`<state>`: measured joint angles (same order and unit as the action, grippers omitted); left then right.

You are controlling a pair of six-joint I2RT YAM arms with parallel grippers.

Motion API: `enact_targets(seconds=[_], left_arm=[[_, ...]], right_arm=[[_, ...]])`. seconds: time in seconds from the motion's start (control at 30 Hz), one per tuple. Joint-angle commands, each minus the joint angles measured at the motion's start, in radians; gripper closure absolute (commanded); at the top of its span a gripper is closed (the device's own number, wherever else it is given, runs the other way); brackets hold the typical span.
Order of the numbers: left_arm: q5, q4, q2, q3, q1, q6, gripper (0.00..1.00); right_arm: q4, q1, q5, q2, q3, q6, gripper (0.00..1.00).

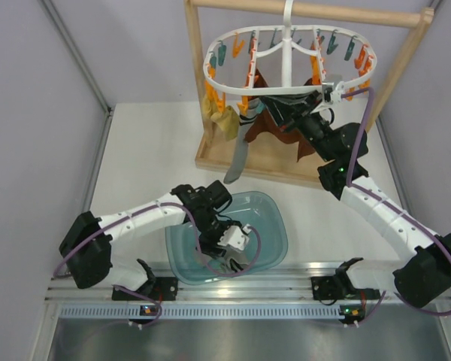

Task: Clip the socks to the hanger
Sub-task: Pick up the sock from the bin.

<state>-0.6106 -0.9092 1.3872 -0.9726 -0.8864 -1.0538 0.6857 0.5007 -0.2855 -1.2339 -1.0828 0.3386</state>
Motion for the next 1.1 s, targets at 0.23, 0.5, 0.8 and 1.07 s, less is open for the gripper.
enact_targets(seconds=[0.23,0.5,0.8,1.07], left_arm=[[0.014,0.081,0.025,-0.021,-0.088,0.008,0.24],[-0.028,0.156,0.076,0.008,-0.178,0.018,0.3],[0.046,0.27,0.102,0.002,-0.18,0.012,0.96],[0.006,0.262,0.02,-0.164,-0.16,0.182,1.0]], right_arm=[[0.018,-0.01,0.003,-0.018,-0.031,-0.023,1.0],[0.009,-0.014,0.005,-0.022,-0.032,-0.033,1.0],[0.006,-0.017,0.005,-0.015,-0.026,-0.036,1.0],[0.008,-0.017,0.0,-0.012,-0.025,-0.038,1.0]])
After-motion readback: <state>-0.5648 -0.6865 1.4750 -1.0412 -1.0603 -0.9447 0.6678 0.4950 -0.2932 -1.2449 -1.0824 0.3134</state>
